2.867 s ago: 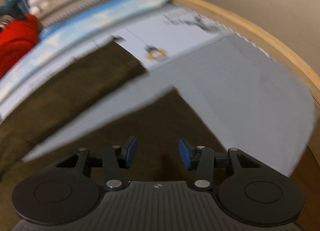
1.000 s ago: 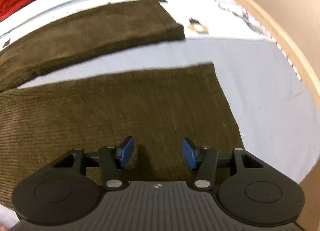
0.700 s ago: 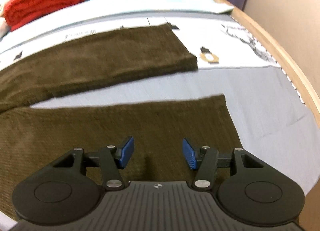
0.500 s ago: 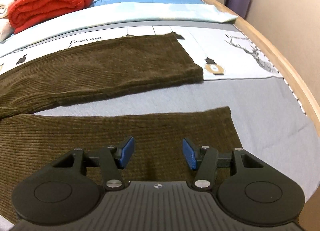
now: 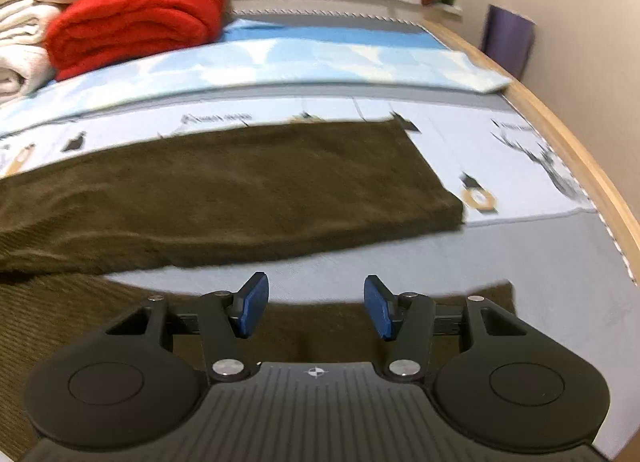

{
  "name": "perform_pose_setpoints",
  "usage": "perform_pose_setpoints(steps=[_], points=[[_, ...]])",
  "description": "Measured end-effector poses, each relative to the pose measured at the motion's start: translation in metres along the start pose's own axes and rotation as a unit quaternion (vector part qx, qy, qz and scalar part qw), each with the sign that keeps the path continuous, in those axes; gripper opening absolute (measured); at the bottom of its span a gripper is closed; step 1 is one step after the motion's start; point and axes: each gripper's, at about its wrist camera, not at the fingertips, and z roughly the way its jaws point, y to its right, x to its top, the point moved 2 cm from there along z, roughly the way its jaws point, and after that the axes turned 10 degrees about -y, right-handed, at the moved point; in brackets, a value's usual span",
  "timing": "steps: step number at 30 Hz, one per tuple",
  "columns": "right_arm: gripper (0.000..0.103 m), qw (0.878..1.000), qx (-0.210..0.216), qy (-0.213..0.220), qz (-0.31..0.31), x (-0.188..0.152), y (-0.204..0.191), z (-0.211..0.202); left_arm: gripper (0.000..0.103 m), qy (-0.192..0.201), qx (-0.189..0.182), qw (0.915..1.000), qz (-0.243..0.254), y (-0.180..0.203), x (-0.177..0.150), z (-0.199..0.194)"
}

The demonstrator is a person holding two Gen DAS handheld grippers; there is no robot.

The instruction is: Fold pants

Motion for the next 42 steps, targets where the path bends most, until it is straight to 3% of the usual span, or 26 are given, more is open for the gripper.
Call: perform_pose_setpoints(steps=[6, 9, 11, 12, 23, 25, 27, 29, 31, 33, 36, 39, 42], points=[[0.055, 0.999, 0.04, 0.03, -0.004, 0.027, -0.038, -0.008, 0.072, 0.025, -0.01, 0.9991, -0.032, -0.003, 0.019, -0.006], [0.055, 0.998, 0.058, 0.039, -0.001, 0.042, -0.059, -0.01, 0.049, 0.03, -0.033, 0.9972, -0.06, -0.01, 0.032, -0.008], [0.055, 0.996, 0.073, 0.047, -0.004, 0.05, -0.072, -0.012, 0.026, 0.03, -0.042, 0.9956, -0.078, -0.014, 0.041, -0.007], [0.055, 0.995, 0.081, 0.051, -0.007, 0.054, -0.079, -0.014, 0.024, 0.03, -0.043, 0.9951, -0.084, -0.015, 0.045, -0.006], [0.055, 0.99, 0.119, 0.06, -0.039, 0.087, -0.135, -0.013, 0.022, 0.048, -0.041, 0.9897, -0.129, -0.02, 0.104, 0.024], [0.055, 0.991, 0.117, 0.06, -0.039, 0.09, -0.138, -0.011, 0.025, 0.051, -0.035, 0.9895, -0.13, -0.02, 0.115, 0.034], [0.055, 0.991, 0.112, 0.063, -0.043, 0.094, -0.141, -0.01, 0.035, 0.055, -0.021, 0.9896, -0.132, -0.024, 0.125, 0.042], [0.055, 0.991, 0.109, 0.061, -0.043, 0.096, -0.142, -0.007, 0.073, 0.063, 0.014, 0.9889, -0.134, -0.03, 0.135, 0.05], [0.055, 0.992, 0.109, 0.053, -0.04, 0.098, -0.145, -0.001, 0.085, 0.074, 0.045, 0.9867, -0.138, -0.038, 0.143, 0.058], [0.055, 0.992, 0.11, 0.043, -0.039, 0.1, -0.148, 0.003, 0.086, 0.067, 0.05, 0.9867, -0.139, -0.047, 0.15, 0.069], [0.055, 0.993, 0.109, 0.038, -0.038, 0.102, -0.153, 0.008, 0.089, 0.043, 0.015, 0.9893, -0.139, -0.055, 0.158, 0.09], [0.055, 0.993, 0.107, 0.03, -0.04, 0.104, -0.159, 0.013, 0.094, 0.027, -0.008, 0.9943, -0.103, -0.051, 0.16, 0.107], [0.055, 0.993, 0.104, 0.024, -0.047, 0.105, -0.165, 0.019, 0.094, 0.019, 0.003, 0.998, -0.061, -0.041, 0.159, 0.121]])
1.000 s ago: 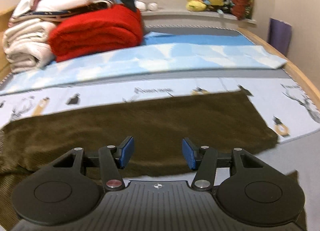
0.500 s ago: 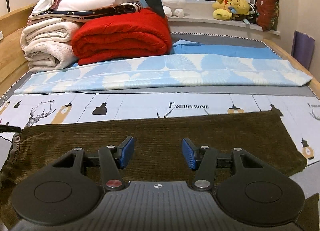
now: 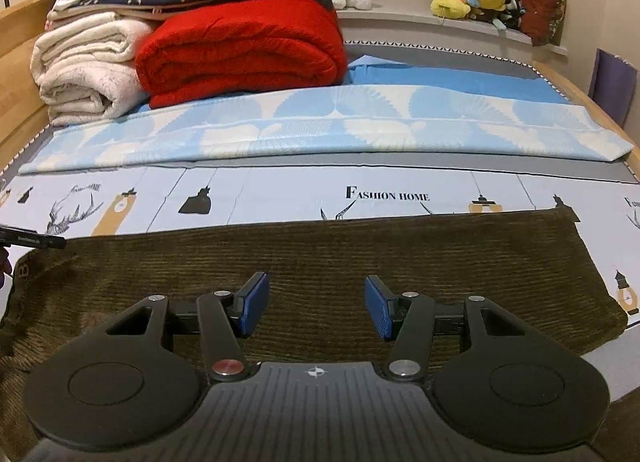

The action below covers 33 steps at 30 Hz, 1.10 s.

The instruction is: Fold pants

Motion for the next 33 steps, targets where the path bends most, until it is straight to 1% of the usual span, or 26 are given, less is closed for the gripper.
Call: perform_pose_setpoints(steps=[1, 4, 6, 8, 9, 10, 11, 12, 17, 20, 24, 27, 30, 33], points=[[0.055, 1.0, -0.002, -0.002, -0.002, 0.0, -0.002, 0.002, 0.094, -0.003, 0.001, 1.0, 0.005, 0.001, -0.001, 0.005], [0.055, 1.0, -0.005, -0.009, -0.005, 0.0, -0.004, 0.008, 0.094, -0.015, -0.011, 0.9998, 0.001, -0.001, -0.003, 0.016], [0.055, 1.0, -0.007, -0.012, -0.008, 0.001, -0.006, 0.011, 0.083, -0.018, -0.018, 0.9997, 0.003, -0.002, -0.003, 0.02], [0.055, 1.0, -0.01, -0.015, -0.012, 0.001, -0.007, 0.013, 0.053, -0.025, -0.046, 0.9986, 0.007, -0.002, -0.003, 0.02], [0.055, 1.0, -0.012, -0.016, -0.014, 0.001, -0.007, 0.013, 0.046, -0.024, -0.051, 0.9984, 0.01, -0.001, -0.002, 0.018], [0.055, 1.0, -0.013, -0.017, -0.015, 0.001, -0.007, 0.014, 0.032, -0.023, -0.049, 0.9984, 0.019, 0.001, -0.002, 0.015], [0.055, 1.0, -0.015, -0.017, -0.016, 0.001, -0.006, 0.013, 0.013, -0.022, -0.046, 0.9983, 0.029, 0.003, -0.001, 0.01], [0.055, 1.0, -0.018, -0.017, -0.017, 0.001, -0.005, 0.013, 0.009, -0.021, -0.048, 0.998, 0.034, 0.005, -0.001, 0.006], [0.055, 0.999, -0.031, -0.016, -0.001, -0.002, 0.009, 0.007, 0.007, 0.005, -0.039, 0.9982, 0.046, 0.012, -0.007, -0.029], [0.055, 0.999, -0.039, -0.021, 0.019, -0.007, 0.02, 0.002, 0.005, 0.021, -0.038, 0.9974, 0.057, 0.021, -0.02, -0.055], [0.055, 0.997, -0.045, -0.032, 0.044, -0.022, 0.028, -0.008, 0.004, 0.043, -0.038, 0.9957, 0.072, 0.034, -0.049, -0.093], [0.055, 0.997, -0.047, -0.037, 0.048, -0.038, 0.025, -0.021, 0.003, 0.057, -0.045, 0.9944, 0.077, 0.044, -0.078, -0.125], [0.055, 0.997, -0.049, -0.036, 0.047, -0.053, 0.02, -0.034, 0.003, 0.06, -0.065, 0.9926, 0.083, 0.054, -0.106, -0.162], [0.055, 0.996, -0.051, -0.037, 0.059, -0.065, 0.025, -0.043, 0.003, 0.065, -0.087, 0.9893, 0.097, 0.06, -0.137, -0.202]])
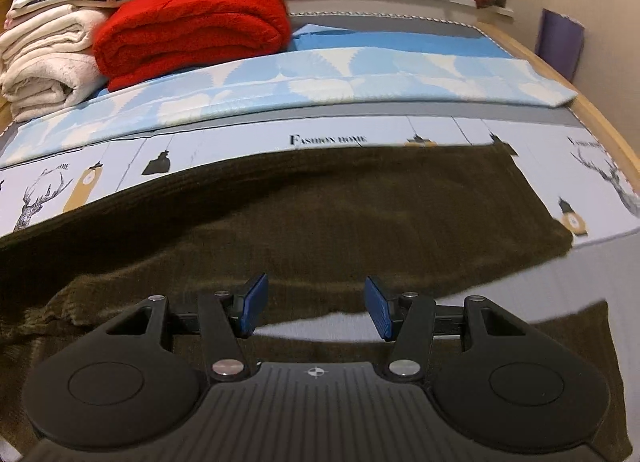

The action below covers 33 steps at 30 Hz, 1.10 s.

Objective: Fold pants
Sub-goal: 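Grasp the striped waistband edge with the left gripper and lift it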

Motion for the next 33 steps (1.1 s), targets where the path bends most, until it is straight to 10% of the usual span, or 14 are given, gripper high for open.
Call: perform_pose_setpoints(steps=[6, 10, 13, 20, 27, 29, 33], points=[[0.055, 1.0, -0.011, -0.002, 0.021, -0.009, 0.023, -0.004, 0.005, -0.071, -0.061, 0.9955, -0.015, 0.015, -0.058, -0.012], [0.055, 0.999, -0.02, -0.006, 0.043, -0.006, 0.042, 0.002, 0.033, -0.094, -0.082, 0.985, -0.119, -0.015, -0.06, 0.0], [0.055, 0.997, -0.009, -0.013, 0.075, -0.003, 0.055, 0.01, 0.058, -0.081, -0.136, 0.9537, -0.256, -0.054, -0.068, -0.003], [0.055, 0.991, 0.012, -0.011, 0.134, 0.01, 0.081, 0.027, 0.061, -0.219, -0.141, 0.8826, -0.391, -0.085, -0.106, 0.05], [0.056, 0.953, 0.087, 0.007, 0.29, 0.021, 0.122, 0.063, 0.066, -0.214, -0.12, 0.8609, -0.445, -0.106, -0.105, 0.071], [0.056, 0.948, 0.091, 0.006, 0.305, 0.026, 0.127, 0.08, 0.038, -0.181, -0.059, 0.8678, -0.459, -0.116, -0.101, 0.061], [0.056, 0.945, 0.091, 0.007, 0.313, 0.035, 0.131, 0.111, 0.037, -0.135, -0.01, 0.8903, -0.435, -0.114, -0.085, 0.047]])
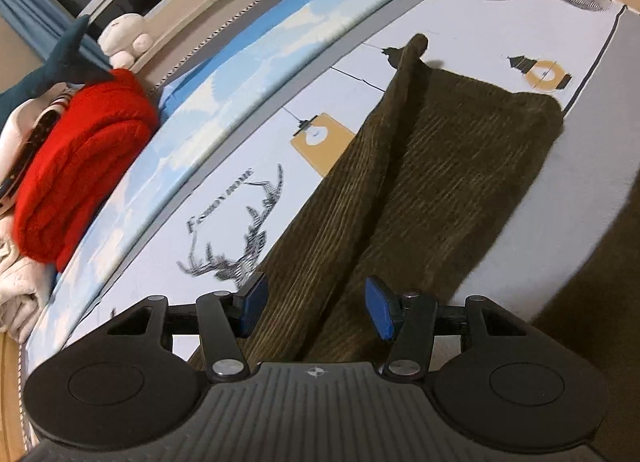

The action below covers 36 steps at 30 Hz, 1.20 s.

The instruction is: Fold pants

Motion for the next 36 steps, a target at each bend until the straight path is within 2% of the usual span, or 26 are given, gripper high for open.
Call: perform_pose_setpoints(steps=[2, 4, 7, 10, 11, 12, 13, 14, 15, 17, 20, 27, 32, 36], points=[[0.056, 1.0, 0.007, -0.007, 0.011, 0.004, 0.004, 0.014, 0.045, -0.026, 0.006, 0.9996, -0.004, 0.0, -0.003, 0.009], [0.056, 1.0, 0.007, -0.014, 0.025, 0.008, 0.007, 0.028, 0.049, -0.037, 0.001, 0.9991, -0.019, -0.004, -0.003, 0.013], [0.056, 0.999, 0.001, -0.019, 0.041, 0.013, 0.012, 0.045, 0.068, -0.051, -0.005, 0.9985, -0.017, -0.001, 0.0, 0.019], [0.054, 0.999, -0.001, -0.017, 0.043, 0.016, 0.014, 0.058, 0.069, -0.069, 0.011, 0.9975, -0.012, -0.002, -0.002, 0.03], [0.048, 0.999, -0.004, -0.011, 0.038, 0.016, 0.014, 0.061, 0.068, -0.067, 0.011, 0.9976, -0.015, -0.002, -0.001, 0.03], [0.034, 0.999, -0.007, -0.005, 0.031, 0.017, 0.013, 0.062, 0.066, -0.062, 0.011, 0.9979, -0.018, -0.001, 0.0, 0.029], [0.025, 1.0, -0.009, 0.0, 0.023, 0.017, 0.012, 0.062, 0.054, -0.057, 0.017, 0.9981, -0.017, -0.001, 0.002, 0.028], [0.009, 1.0, -0.009, 0.004, 0.017, 0.018, 0.011, 0.062, 0.04, -0.052, 0.028, 0.9981, -0.016, -0.002, 0.003, 0.027], [0.005, 1.0, -0.009, 0.009, 0.014, 0.019, 0.012, 0.059, 0.039, -0.049, 0.031, 0.9982, -0.017, -0.003, 0.005, 0.026], [0.004, 1.0, 0.004, 0.027, 0.011, 0.023, 0.01, 0.046, 0.029, -0.039, 0.036, 0.9986, 0.0, 0.0, 0.004, 0.021], [0.004, 0.999, 0.025, 0.046, -0.003, 0.026, 0.002, 0.016, 0.026, -0.017, 0.053, 0.9973, 0.048, 0.008, 0.004, 0.014], [0.003, 0.997, 0.039, 0.057, -0.043, -0.004, 0.008, -0.07, 0.022, 0.023, 0.047, 0.9955, 0.079, -0.001, -0.006, -0.013], [0.003, 0.998, 0.014, 0.025, -0.06, -0.049, 0.041, -0.125, 0.021, 0.054, 0.084, 0.9827, 0.156, -0.01, -0.02, -0.031], [0.004, 0.997, -0.014, -0.048, -0.052, -0.097, 0.083, -0.144, 0.021, 0.046, 0.097, 0.9792, 0.172, -0.027, -0.018, -0.029]])
